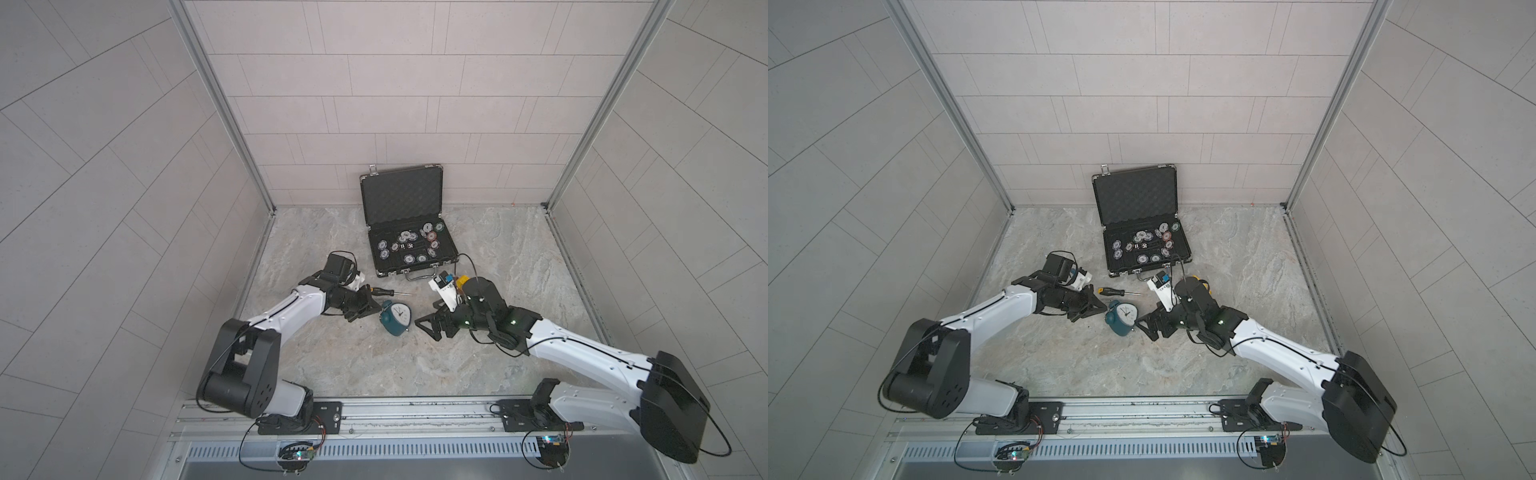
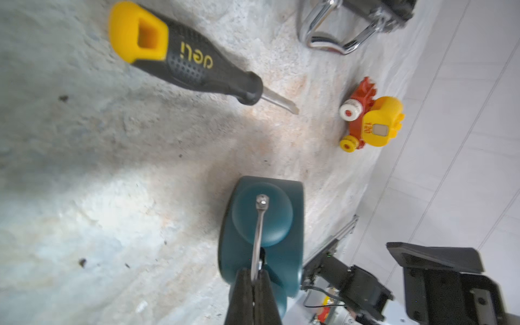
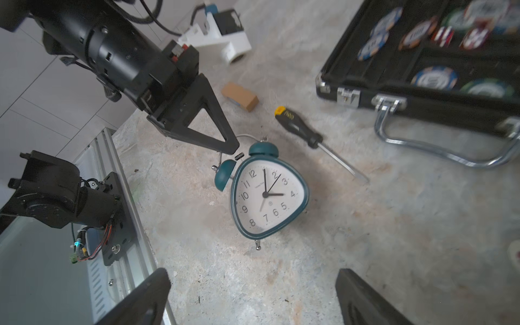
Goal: Remove the battery from the alarm
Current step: Pick up the alarm from the center of the board.
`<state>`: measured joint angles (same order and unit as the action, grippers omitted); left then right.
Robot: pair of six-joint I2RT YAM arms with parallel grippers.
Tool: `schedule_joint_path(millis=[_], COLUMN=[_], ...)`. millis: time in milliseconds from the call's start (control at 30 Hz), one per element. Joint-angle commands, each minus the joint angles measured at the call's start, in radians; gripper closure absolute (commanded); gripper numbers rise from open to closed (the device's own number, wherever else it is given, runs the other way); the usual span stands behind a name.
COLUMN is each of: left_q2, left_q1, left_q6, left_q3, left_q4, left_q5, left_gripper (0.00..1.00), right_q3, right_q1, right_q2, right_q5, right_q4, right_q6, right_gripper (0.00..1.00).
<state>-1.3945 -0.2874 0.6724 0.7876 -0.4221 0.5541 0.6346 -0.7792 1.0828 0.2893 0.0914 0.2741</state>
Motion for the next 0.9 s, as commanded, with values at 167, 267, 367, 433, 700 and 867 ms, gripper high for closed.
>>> schedule_joint_path(millis=[167,267,367,433,700,867], left_q2=[0.084,0.118,0.135,0.135,0.129,0.139], left_q1=[-0.010,-0.018,-0.030,-0.037,-0.049,-0.049], left_q6=[0.523,0.647,0.708,0.717,0.724,0.729], left_q3=[0.068,0.082,0.112,0.133,0.138,0.138], left_q4=[-0.242,-0.247,-0.246,-0.253,-0.254,-0.247], left_q5=[-0.031,-0.041,-0.056,-0.061,-0.059,-0.056], left_gripper=[1.00,1.00,1.00,1.00,1.00,1.00], right_q3=[-0.132,-0.077,-0.021,0.011,0.160,0.155], right_q1=[-0.007,-0.064,-0.165,-0.222,-0.292,-0.292], right_q2=[-0.127,-0.028,0.081,0.151,0.385,0.412], right_q5=[-0.003,-0.016,-0.144,-0.170,-0.460,-0.478], right_q4=[-0.225,-0.220,-0.228,-0.239,-0.167,-0.191], right_q6=[-0.485,-0.501,-0.480,-0.452,-0.378,-0.373], right_gripper=[0.00,0.00,0.00,0.00,0.00,0.07])
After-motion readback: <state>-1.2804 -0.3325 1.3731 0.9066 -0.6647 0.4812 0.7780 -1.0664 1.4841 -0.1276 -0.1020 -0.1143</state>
